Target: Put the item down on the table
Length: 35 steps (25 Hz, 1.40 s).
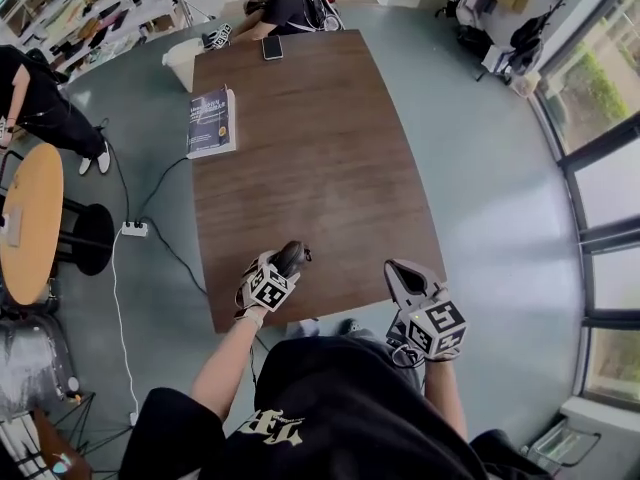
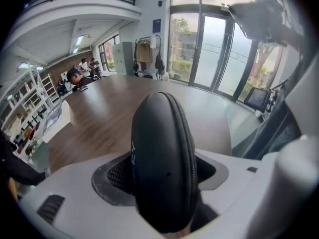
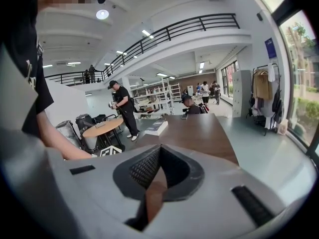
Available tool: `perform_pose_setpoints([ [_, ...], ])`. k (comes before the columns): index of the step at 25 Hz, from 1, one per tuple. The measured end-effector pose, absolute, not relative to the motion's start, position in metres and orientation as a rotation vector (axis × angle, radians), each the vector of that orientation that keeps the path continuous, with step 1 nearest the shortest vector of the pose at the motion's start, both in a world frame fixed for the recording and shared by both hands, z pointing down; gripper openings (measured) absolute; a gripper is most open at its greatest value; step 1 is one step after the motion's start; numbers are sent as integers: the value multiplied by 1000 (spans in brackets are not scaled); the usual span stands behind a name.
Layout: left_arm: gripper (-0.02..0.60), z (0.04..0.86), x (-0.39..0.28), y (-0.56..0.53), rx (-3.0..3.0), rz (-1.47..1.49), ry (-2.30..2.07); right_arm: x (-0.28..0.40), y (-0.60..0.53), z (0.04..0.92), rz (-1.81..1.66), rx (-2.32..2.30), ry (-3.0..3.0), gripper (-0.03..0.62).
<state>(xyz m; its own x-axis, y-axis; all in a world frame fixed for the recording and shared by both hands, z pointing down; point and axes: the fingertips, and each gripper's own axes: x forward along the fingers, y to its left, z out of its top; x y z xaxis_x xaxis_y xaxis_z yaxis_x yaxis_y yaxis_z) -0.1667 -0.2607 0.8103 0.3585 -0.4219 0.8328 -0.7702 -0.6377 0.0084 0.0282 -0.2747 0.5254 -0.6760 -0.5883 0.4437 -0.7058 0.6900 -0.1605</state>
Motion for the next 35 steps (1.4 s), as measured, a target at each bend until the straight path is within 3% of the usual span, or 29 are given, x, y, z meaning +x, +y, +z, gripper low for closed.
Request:
perform_pose_setpoints([
  [10, 316, 852, -172, -270, 2188, 1804, -917, 37, -265, 533, 485, 1067, -2488, -14],
  [17, 316, 867, -170, -270, 2155, 2019, -768, 44, -259, 534, 501, 1097, -2468, -14],
  [35, 318, 878, -170, -255, 2150, 2051, -683, 44, -249, 536, 504, 1073, -2466, -14],
])
